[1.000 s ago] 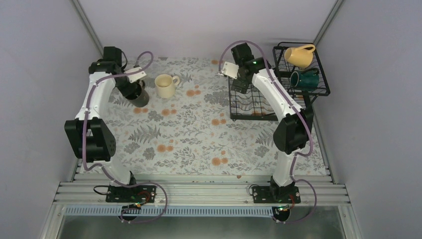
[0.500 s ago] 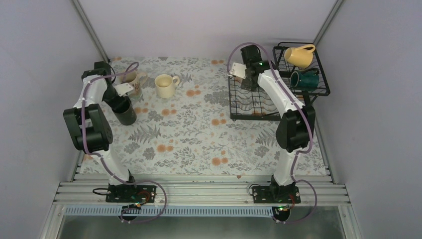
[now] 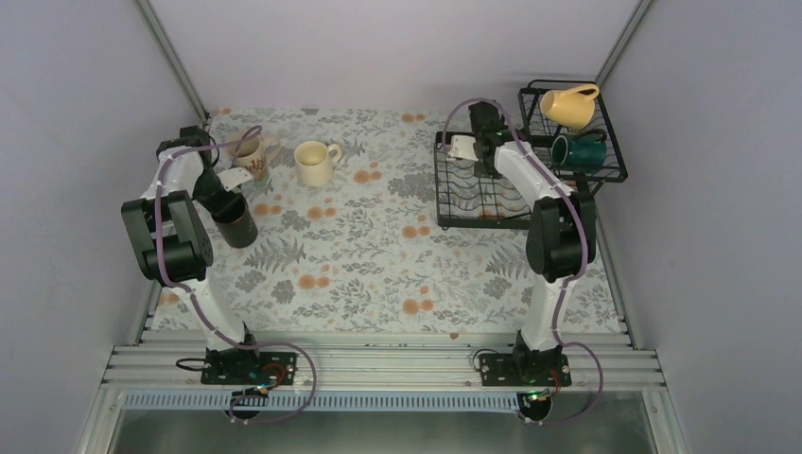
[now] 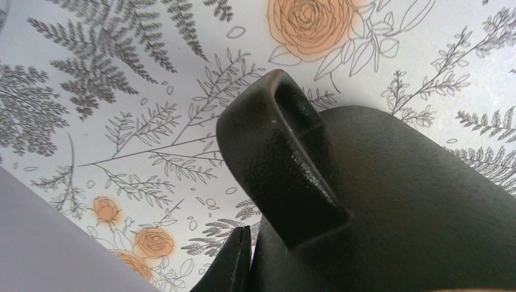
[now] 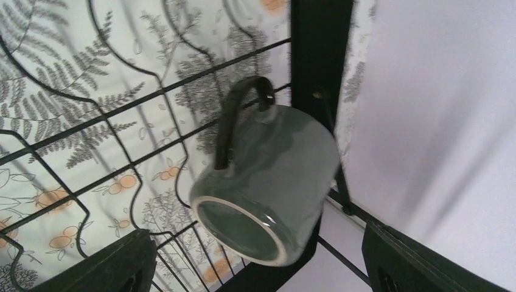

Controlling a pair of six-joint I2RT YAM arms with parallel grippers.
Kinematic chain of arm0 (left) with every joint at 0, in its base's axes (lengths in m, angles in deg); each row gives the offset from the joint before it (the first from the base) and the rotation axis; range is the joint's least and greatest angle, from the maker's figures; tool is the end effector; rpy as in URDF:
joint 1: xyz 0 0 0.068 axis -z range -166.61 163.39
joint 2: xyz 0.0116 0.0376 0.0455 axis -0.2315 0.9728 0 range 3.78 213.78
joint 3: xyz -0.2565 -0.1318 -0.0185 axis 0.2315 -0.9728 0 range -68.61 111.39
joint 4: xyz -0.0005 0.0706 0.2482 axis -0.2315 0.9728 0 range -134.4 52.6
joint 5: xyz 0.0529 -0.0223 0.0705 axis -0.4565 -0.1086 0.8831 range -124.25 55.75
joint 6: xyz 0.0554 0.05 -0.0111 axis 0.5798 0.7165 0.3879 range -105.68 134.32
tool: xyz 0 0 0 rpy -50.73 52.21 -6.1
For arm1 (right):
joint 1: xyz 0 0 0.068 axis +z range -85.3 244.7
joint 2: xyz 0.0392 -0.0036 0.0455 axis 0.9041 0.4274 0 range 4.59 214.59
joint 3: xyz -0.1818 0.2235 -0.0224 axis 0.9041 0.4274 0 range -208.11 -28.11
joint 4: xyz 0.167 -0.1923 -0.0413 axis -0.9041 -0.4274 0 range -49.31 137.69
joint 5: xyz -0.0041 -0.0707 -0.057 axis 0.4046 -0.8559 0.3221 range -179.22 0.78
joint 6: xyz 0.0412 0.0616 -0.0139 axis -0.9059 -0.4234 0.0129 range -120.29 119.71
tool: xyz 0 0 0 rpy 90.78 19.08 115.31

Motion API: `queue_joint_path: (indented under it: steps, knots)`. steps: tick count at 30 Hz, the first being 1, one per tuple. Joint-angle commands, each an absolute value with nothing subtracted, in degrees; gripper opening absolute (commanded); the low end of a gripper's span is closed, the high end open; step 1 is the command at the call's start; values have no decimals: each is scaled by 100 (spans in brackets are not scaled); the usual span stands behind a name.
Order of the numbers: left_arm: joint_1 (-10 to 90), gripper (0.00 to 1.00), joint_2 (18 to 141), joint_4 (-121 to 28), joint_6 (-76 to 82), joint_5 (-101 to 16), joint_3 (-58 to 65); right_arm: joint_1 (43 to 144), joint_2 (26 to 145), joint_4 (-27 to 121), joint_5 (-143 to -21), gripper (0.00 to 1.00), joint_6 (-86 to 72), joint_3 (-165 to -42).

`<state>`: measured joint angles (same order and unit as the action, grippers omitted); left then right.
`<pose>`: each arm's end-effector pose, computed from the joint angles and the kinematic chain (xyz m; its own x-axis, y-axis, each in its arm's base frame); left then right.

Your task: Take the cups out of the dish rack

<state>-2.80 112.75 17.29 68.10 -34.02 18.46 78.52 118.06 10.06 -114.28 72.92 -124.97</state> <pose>0.3581 0.1041 0.2078 -0.7892 0.6110 -0.0628 0.6049 0.7909 0.0926 0.4503 0.0830 0.2526 -0.2506 -0.9547 0.1603 -0.7475 0.0856 -0.6587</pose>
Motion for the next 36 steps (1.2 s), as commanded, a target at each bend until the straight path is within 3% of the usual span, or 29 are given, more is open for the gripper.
queue_joint_path:
  steps: [1, 8, 14, 29, 36]
  knots:
    - [-344, 2, 11199, 1673, 6922, -3221, 1700, 7878, 11830, 1866, -11788, 87, 7916, -11816]
    - [-375, 2, 11335, 1665, 6884, -3129, 1754, 7881, 12054, 2647, -11968, 70, 8136, -11392]
    - [-375, 2, 11453, 1709, 6822, -3073, 1855, 7878, 12393, 3232, -12002, 64, 8235, -11364]
    - [-375, 2, 11670, 1894, 6706, -3075, 2225, 7882, 13203, 4257, -12270, 61, 8642, -11604]
    - [-369, 18, 11695, 1949, 6727, -3154, 2245, 7879, 13317, 4414, -12379, 55, 8733, -11725]
